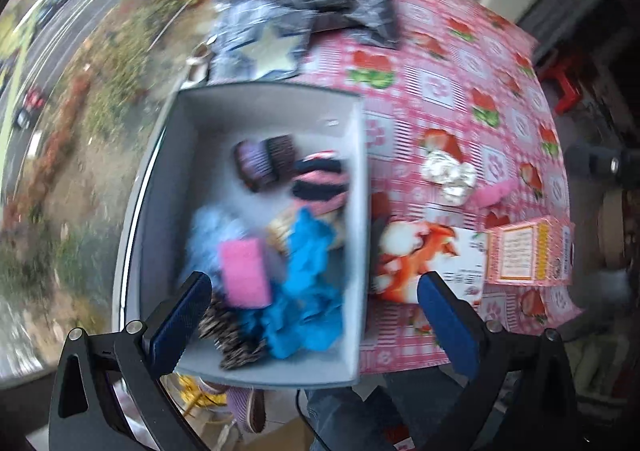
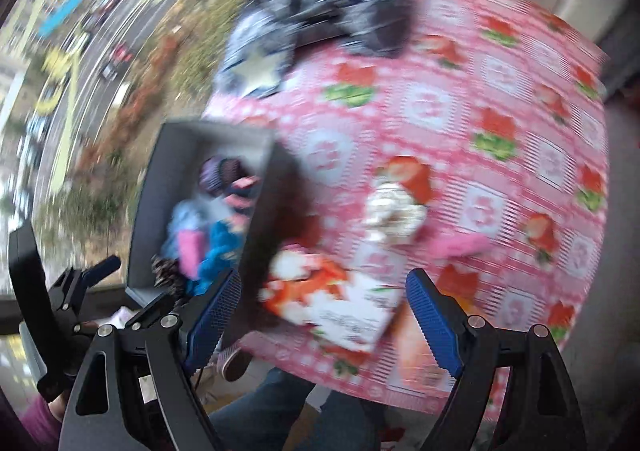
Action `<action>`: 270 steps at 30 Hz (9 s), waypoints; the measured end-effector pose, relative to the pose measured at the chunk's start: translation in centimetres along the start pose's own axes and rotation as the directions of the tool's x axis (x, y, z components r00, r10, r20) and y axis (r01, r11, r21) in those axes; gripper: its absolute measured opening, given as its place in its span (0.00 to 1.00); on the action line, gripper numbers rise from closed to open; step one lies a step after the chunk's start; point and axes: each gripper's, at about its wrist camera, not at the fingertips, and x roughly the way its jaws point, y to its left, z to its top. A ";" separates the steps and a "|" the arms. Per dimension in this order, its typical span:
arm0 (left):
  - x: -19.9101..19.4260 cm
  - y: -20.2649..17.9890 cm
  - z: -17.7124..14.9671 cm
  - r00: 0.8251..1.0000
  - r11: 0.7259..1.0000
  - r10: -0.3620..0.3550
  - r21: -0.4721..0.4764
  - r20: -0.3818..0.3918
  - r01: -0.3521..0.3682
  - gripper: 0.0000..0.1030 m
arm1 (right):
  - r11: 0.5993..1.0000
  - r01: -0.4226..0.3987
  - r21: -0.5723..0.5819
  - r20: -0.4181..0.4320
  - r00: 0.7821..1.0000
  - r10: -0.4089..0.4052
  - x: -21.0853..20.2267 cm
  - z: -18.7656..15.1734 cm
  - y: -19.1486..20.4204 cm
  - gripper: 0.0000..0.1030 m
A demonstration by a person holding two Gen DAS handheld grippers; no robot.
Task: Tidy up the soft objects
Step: 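Move both tools back toward the polka-dot scrunchie and second pink sponge, then grasp the white polka-dot scrunchie with the left tool while the right tool grasps the pink sponge, then carry the polka-dot scrunchie and pink sponge over the white box with both tools, then open both tools to drop the scrunchie and sponge into the box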
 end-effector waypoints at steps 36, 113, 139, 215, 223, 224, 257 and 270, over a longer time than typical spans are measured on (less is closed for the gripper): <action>15.9 -15.9 9.5 0.912 0.939 0.223 0.327 -0.345 -0.106 1.00 | 0.998 -0.035 0.055 -0.380 0.923 0.053 18.5 2.7 -17.8 0.99; 19.6 -18.9 12.1 0.932 0.983 0.109 0.176 -0.346 -0.050 0.35 | 0.954 0.181 0.237 -0.141 0.978 -0.151 14.9 -6.0 -26.5 0.70; 3.3 -12.2 5.4 0.994 0.970 0.002 0.241 -0.111 0.025 0.36 | 0.878 0.069 0.474 0.065 0.991 -0.113 1.3 -12.1 -21.0 0.71; -1.2 9.2 -4.4 0.987 0.977 0.097 -0.175 -0.126 -0.119 0.36 | 0.953 0.012 -0.303 -0.056 0.998 -0.030 9.0 -2.2 15.2 0.71; -1.1 9.2 -4.0 0.986 0.977 0.107 -0.170 -0.126 -0.127 0.36 | 0.953 0.013 -0.303 -0.063 0.997 -0.034 9.5 -1.6 15.3 0.71; -1.1 9.3 -4.0 0.986 0.977 0.105 -0.171 -0.127 -0.126 0.36 | 0.953 0.014 -0.304 -0.064 0.997 -0.035 9.5 -1.5 15.3 0.71; -4.7 8.2 -3.7 0.990 0.983 0.121 -0.146 0.073 -0.110 0.81 | 0.945 0.023 -0.325 -0.060 0.997 -0.045 9.4 -0.3 15.9 0.99; -4.9 8.0 -3.5 0.988 0.979 0.155 -0.131 -0.009 -0.155 0.81 | 0.930 0.120 -0.347 0.025 0.993 -0.119 6.9 -1.1 15.6 0.99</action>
